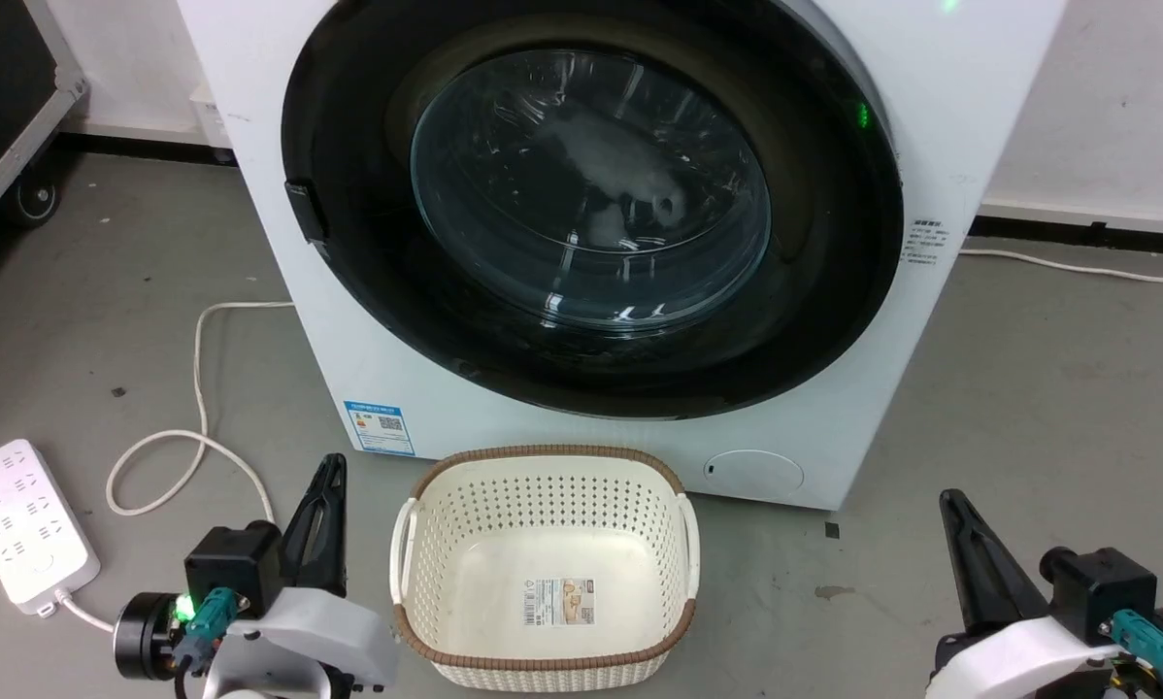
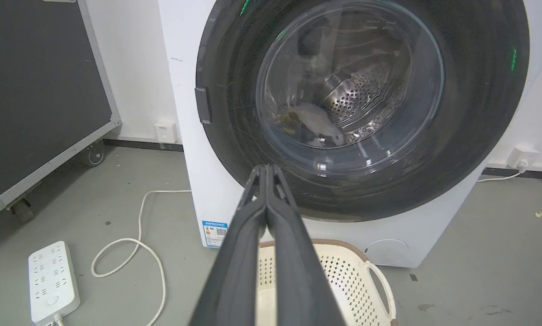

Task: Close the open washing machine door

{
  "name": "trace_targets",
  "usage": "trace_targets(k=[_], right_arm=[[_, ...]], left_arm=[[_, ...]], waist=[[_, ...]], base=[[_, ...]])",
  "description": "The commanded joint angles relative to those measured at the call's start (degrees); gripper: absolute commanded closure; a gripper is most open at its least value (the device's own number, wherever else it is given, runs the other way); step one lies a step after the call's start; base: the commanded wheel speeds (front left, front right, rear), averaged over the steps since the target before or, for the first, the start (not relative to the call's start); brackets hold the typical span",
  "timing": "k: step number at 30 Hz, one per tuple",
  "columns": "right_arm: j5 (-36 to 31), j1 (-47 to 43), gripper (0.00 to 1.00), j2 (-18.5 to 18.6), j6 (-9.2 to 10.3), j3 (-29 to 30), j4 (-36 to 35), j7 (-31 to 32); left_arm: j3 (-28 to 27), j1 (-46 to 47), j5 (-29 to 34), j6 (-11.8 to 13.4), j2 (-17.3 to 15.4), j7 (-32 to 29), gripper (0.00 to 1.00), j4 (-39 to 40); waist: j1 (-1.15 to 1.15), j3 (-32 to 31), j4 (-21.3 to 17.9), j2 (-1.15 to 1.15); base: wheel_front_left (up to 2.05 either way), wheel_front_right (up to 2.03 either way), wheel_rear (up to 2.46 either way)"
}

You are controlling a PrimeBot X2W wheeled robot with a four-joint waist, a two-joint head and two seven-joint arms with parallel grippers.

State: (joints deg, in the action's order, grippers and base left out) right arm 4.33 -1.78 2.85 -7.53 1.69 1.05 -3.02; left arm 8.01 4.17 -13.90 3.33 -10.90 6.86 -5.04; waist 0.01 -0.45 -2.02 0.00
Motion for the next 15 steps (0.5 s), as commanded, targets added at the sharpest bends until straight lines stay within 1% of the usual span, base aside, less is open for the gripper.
trace_targets(k=[1, 15], right_arm=[[-0.7, 0.8, 1.0, 0.0, 0.02, -0.1, -0.4, 0.2], [-1.7, 1.1, 1.0, 0.0, 0.03, -0.6, -0.6, 1.0]], left_arm=[[-0.6, -1.1, 1.0, -0.4, 0.7, -0.4, 1.0, 0.5], [-2.8, -2.0, 4.8, -1.3, 2.9, -2.3, 1.0, 1.8]], waist=[[0.0, 0.0, 0.1, 0.0], [0.0, 0.1, 0.6, 0.0]], base=[[0.0, 0.0, 0.0], [0.0, 0.0, 0.0]])
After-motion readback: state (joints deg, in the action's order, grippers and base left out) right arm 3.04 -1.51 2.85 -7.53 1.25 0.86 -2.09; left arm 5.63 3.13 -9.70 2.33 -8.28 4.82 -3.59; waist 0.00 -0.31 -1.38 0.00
